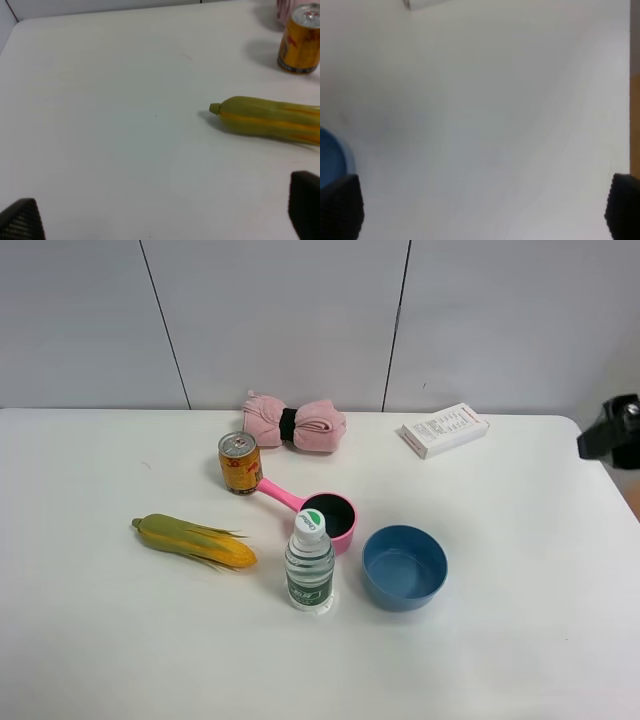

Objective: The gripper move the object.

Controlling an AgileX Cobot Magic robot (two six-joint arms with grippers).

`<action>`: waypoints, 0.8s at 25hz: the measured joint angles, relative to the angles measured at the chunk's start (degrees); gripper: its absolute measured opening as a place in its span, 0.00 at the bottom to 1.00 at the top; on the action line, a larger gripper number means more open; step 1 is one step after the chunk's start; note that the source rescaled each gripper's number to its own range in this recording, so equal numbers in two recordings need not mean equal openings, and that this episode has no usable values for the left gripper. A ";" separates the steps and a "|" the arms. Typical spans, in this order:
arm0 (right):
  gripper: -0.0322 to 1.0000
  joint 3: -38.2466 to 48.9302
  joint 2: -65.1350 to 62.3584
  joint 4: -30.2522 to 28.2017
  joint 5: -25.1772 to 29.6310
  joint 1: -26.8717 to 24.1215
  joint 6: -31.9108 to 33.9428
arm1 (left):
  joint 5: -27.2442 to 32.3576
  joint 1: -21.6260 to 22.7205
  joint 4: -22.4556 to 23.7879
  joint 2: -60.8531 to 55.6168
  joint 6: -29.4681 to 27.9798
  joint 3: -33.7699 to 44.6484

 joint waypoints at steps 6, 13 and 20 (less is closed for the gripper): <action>0.96 11.84 -19.07 1.72 -1.57 0.00 0.59 | 0.00 0.00 0.00 0.00 0.00 0.00; 0.96 18.23 -35.38 5.22 0.63 0.00 2.46 | 0.00 0.00 0.00 0.00 0.00 0.00; 0.96 22.17 -45.66 5.56 3.99 0.00 2.76 | 0.00 0.00 0.00 0.00 0.00 0.00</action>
